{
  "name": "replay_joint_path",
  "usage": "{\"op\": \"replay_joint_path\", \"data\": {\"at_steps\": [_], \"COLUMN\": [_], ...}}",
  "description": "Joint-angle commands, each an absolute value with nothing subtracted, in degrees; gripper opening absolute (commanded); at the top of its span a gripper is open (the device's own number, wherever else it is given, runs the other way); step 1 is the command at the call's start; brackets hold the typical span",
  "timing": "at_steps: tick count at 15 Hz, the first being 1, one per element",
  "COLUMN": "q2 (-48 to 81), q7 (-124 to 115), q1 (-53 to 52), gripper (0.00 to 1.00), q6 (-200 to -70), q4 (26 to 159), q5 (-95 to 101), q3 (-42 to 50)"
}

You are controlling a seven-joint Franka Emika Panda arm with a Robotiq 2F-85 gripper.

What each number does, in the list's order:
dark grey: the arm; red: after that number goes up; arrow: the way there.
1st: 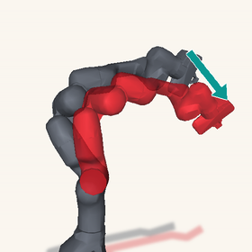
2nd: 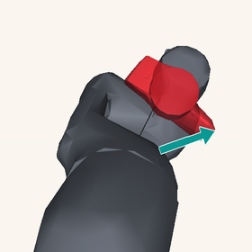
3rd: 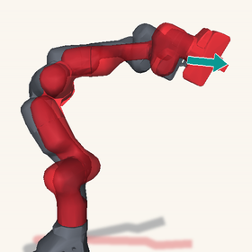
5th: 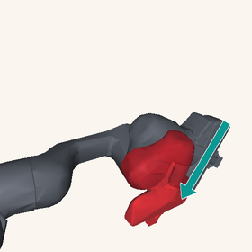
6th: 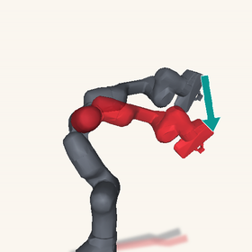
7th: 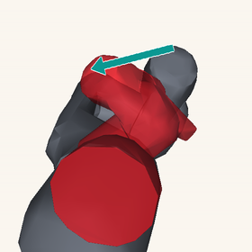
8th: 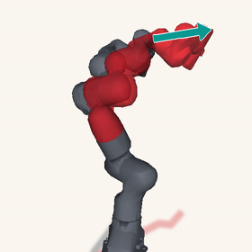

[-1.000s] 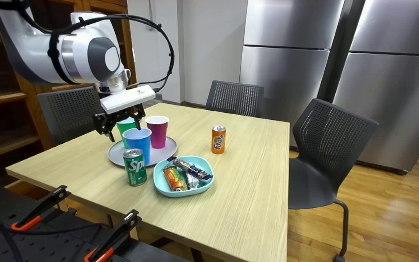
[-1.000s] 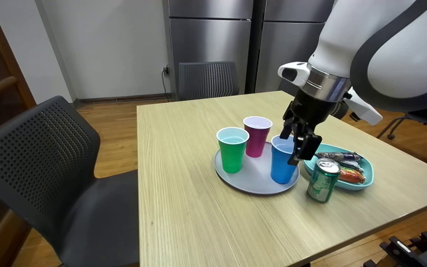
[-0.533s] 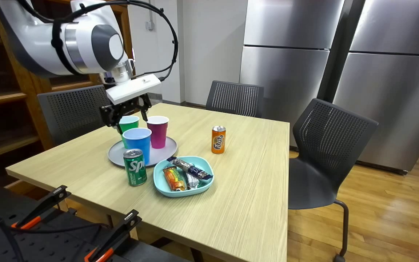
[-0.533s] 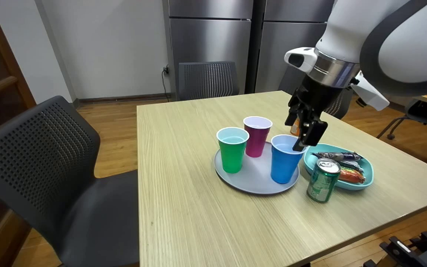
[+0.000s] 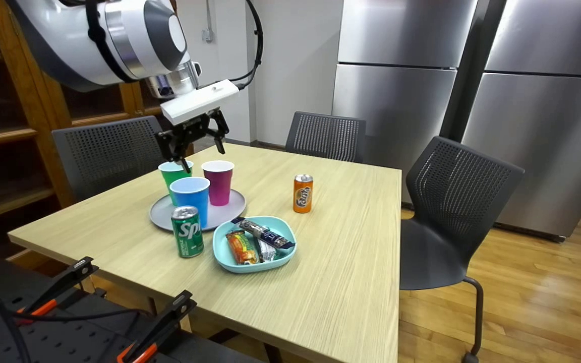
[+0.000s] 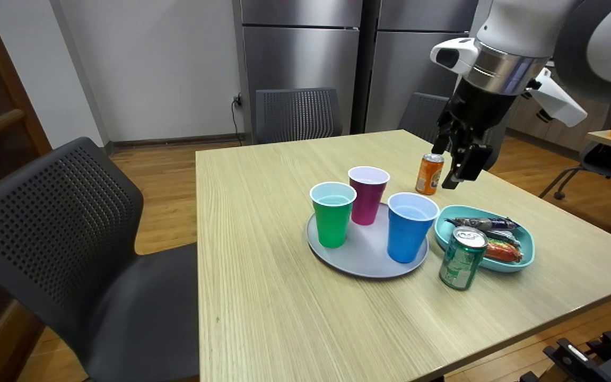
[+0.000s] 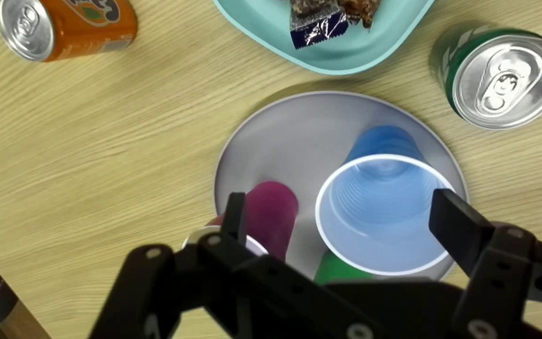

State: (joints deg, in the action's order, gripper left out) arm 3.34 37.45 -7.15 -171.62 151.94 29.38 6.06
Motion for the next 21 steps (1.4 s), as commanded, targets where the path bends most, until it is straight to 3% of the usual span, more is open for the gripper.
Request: {"op": "replay_joint_path", "data": {"at_steps": [1, 21], "q2": [0.8, 1.6], "q7": [34.0, 46.3], "q1": [-7.5, 0.4], "gripper": [1.0, 1.0], "q6": [-167.2, -145.9], "q4": [152.0, 144.2], "q5": [32.2, 10.1], "q3": [7.0, 2.7]}}
